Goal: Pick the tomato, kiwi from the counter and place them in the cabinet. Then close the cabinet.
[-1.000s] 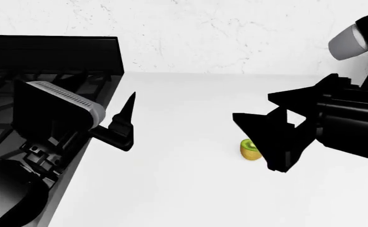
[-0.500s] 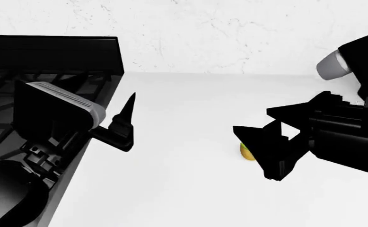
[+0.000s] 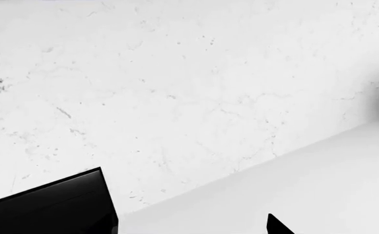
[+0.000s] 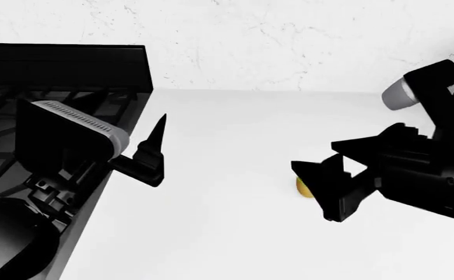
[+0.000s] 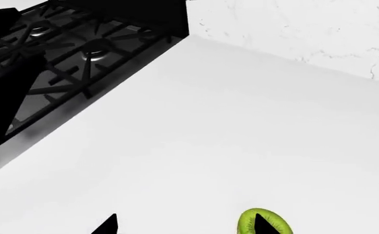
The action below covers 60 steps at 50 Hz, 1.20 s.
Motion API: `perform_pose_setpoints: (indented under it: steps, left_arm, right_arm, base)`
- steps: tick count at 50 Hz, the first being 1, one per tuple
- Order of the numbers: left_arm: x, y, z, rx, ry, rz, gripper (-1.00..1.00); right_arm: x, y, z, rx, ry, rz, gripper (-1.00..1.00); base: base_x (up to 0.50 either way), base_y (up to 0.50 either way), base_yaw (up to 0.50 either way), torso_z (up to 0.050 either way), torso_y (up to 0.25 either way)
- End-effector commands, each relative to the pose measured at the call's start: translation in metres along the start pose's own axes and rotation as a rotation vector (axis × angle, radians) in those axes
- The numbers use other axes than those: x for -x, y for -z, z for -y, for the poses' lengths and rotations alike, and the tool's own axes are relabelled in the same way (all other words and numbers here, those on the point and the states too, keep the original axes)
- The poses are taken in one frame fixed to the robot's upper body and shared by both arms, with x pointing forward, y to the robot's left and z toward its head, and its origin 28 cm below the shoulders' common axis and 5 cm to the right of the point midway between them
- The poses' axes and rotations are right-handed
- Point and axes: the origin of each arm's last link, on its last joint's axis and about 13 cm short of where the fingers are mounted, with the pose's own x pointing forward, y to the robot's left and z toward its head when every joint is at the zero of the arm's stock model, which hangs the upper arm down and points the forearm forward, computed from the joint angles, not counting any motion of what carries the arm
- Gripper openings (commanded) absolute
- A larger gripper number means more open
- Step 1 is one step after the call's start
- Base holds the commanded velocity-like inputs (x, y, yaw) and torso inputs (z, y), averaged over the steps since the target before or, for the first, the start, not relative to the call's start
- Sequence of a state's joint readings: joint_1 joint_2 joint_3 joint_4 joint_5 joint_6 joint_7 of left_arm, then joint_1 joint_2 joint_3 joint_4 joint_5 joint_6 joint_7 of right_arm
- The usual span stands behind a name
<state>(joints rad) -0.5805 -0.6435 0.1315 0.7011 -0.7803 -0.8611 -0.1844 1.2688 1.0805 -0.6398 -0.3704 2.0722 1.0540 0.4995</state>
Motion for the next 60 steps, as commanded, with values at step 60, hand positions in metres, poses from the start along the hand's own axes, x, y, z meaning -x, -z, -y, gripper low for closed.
perform_pose_setpoints:
  steps: [60]
  left_arm:
    - [-0.001,0.006,-0.001,0.007,-0.003,-0.007,1.0]
  right_arm:
    - [-0.036,0.018,0.033,-0.063,0.157,-0.05,1.0]
  base:
    - [0.0,0.0,0.0,0.0,0.0]
